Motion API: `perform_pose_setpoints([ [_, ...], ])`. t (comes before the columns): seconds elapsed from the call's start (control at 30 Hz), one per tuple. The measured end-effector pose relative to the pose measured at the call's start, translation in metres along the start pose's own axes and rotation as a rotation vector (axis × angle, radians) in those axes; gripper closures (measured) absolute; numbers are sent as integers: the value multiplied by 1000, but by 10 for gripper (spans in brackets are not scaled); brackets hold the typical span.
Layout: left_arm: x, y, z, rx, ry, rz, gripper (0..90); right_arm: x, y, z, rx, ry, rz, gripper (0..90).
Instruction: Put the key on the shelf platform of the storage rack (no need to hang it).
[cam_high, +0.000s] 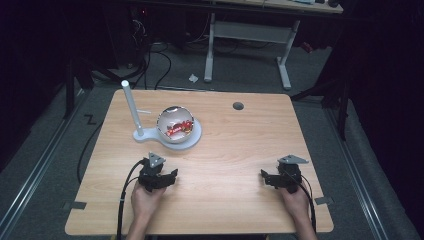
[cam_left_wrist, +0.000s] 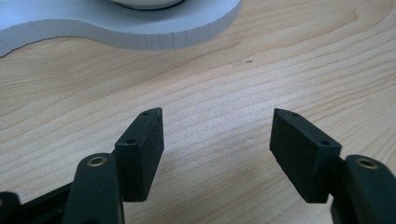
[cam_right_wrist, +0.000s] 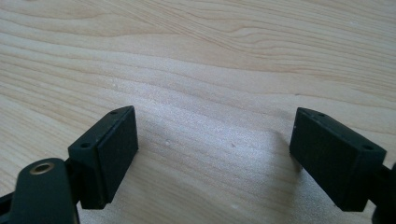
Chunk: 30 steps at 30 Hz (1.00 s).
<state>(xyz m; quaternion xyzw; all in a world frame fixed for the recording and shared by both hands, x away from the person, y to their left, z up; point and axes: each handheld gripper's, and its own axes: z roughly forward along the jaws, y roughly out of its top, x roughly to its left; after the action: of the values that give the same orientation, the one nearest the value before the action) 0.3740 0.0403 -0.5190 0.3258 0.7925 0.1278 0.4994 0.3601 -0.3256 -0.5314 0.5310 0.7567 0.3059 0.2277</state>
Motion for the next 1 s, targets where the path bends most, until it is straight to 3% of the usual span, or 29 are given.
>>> perform_pose_setpoints([
  [0.1,1,-5,4,-4,8,26,355,0,0,0,0,0,0,152],
  [0.33,1,-11,9,-17,14,19,355,0,0,0,0,0,0,152],
  [0.43,3,-14,9,-34,6,37,351,0,0,0,0,0,0,152],
  [0.53,3,-15,9,-47,-4,11,337,0,0,0,0,0,0,152],
  [1.0,3,-15,9,-49,-1,7,332,0,0,0,1,0,-1,152],
])
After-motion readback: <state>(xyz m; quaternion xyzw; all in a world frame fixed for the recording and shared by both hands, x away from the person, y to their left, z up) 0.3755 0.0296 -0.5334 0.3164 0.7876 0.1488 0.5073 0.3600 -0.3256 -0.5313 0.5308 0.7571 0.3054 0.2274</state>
